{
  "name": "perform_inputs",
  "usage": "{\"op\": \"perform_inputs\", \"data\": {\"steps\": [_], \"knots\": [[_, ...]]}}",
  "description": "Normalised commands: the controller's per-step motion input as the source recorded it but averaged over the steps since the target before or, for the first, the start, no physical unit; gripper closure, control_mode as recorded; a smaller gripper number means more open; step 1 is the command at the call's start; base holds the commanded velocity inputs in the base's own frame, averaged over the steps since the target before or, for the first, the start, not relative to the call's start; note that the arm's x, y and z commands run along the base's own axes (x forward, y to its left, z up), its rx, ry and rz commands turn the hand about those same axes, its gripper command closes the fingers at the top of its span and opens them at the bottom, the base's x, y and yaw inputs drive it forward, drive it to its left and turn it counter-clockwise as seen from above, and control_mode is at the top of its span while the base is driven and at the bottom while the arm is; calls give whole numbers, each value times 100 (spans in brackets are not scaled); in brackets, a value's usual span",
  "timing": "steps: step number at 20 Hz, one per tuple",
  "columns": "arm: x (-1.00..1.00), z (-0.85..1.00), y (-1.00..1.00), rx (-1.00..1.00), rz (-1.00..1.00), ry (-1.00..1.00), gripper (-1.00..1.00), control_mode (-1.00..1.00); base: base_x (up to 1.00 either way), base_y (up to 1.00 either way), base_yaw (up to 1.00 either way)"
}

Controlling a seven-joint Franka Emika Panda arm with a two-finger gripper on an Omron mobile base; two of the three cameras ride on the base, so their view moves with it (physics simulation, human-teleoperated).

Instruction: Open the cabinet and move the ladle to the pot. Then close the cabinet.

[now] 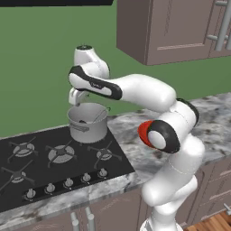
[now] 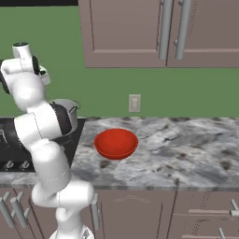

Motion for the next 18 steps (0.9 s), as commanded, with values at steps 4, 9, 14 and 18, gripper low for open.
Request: {"op": "perform_inputs", "data": {"steps": [4, 9, 14, 18], "knots": [[-100, 75, -52, 0, -14, 0, -100, -100, 0, 0, 0], [-100, 66, -60, -1, -17, 0, -100, -100, 0, 0, 0], [-95, 21, -79, 0, -20, 0, -100, -100, 0, 0, 0], [-49, -7, -71, 0, -18, 0, -100, -100, 0, 0, 0]]}}
